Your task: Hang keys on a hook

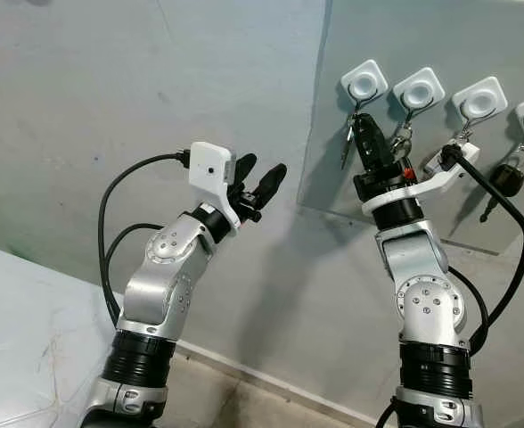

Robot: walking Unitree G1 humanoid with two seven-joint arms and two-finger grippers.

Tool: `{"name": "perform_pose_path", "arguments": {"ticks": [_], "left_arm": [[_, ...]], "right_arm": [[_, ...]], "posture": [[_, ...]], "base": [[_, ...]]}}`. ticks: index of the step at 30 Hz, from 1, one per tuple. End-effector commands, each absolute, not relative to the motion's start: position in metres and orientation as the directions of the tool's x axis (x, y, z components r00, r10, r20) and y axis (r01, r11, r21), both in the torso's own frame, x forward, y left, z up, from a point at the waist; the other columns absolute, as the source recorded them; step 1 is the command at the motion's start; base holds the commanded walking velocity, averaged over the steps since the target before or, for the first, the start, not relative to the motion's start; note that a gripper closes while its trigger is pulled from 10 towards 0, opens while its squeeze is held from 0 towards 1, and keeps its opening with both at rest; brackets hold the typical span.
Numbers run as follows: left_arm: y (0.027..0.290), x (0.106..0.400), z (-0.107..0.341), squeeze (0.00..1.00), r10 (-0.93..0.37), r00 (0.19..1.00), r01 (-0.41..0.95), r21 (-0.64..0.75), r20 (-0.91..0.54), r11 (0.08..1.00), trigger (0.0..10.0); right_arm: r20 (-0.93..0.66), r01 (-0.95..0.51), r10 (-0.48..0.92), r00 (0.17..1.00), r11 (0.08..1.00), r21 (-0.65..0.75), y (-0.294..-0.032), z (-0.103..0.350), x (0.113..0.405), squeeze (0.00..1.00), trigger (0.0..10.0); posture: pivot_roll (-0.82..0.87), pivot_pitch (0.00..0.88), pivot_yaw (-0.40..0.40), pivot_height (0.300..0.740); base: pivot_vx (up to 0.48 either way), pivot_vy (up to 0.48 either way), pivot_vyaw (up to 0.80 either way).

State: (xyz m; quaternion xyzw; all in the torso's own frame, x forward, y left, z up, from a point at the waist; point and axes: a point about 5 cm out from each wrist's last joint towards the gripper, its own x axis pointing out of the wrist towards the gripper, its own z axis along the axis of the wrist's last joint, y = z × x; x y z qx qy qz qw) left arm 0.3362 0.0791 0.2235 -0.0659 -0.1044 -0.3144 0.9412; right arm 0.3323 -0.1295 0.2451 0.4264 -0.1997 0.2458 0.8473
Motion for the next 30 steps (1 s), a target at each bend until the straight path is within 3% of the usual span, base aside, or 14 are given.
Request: {"name": "perform_pose_path", "arguments": {"ticks": [1, 11, 18, 30], "left_arm": [[0.079, 0.334, 0.227, 0.00, -0.576, 0.779, 0.604, -0.052, 0.246, 0.795, 10.0], [0.080, 0.335, 0.220, 0.00, -0.543, 0.810, 0.568, -0.070, 0.223, 0.820, 10.0], [0.092, 0.337, 0.193, 0.00, -0.446, 0.881, 0.463, -0.098, 0.157, 0.881, 10.0], [0.111, 0.324, 0.109, 0.00, -0.338, 0.939, 0.319, -0.203, -0.068, 0.926, 10.0]], "right_arm": [[0.540, -0.581, 0.249, 0.804, 0.525, 0.622, -0.130, 0.242, 0.332, 1.00, 10.0], [0.528, -0.583, 0.281, 0.801, 0.565, 0.583, -0.125, 0.232, 0.328, 1.00, 10.0], [0.452, -0.548, 0.324, 0.831, 0.618, 0.564, -0.123, 0.203, 0.321, 1.00, 10.0], [0.212, -0.423, 0.367, 0.906, 0.747, 0.513, -0.130, 0.123, 0.301, 1.00, 10.0]], "posture": [[0.14, 0.000, 0.016, 0.740], [0.15, 0.000, 0.014, 0.740], [0.15, 0.000, 0.016, 0.740], [0.14, 0.000, 0.025, 0.740]], "base": [[0.000, 0.000, 0.00], [0.000, 0.000, 0.00], [0.000, 0.000, 0.00], [0.000, 0.000, 0.00]]}}
